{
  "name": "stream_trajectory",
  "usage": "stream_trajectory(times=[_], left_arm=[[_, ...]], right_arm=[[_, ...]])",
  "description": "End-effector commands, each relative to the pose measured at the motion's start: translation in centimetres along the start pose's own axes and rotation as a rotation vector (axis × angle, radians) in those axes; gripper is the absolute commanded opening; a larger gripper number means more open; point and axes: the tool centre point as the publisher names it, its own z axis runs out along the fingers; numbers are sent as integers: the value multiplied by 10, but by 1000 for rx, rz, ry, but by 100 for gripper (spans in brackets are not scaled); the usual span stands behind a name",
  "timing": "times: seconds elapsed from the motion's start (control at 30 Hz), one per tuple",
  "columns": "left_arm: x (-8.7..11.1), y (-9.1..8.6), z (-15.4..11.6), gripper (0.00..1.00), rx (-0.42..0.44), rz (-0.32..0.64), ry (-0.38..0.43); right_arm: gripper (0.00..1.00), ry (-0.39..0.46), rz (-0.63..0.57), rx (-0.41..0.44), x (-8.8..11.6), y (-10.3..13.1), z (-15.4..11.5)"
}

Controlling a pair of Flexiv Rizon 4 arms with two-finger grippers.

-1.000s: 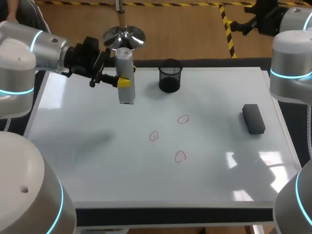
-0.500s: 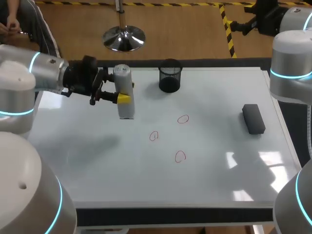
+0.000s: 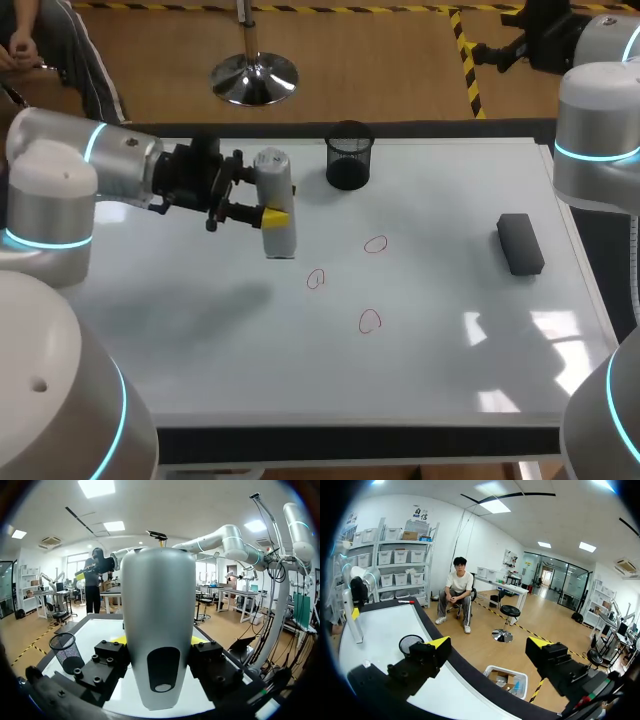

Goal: Pick up the inspection probe, press it on each red-marked spot on the whiteboard one by one, put down the probe, pick up the eraser, and wipe off all the red marks.

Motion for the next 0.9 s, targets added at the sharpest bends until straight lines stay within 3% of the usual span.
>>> stream_trajectory(times=[0.03,0.9], left_arm=[[-5,5,13,0,10,0,4],[0,23,47,0,32,-19,13]], right_arm=[[100,0,0,0,0,0,0],[100,0,0,0,0,0,0]])
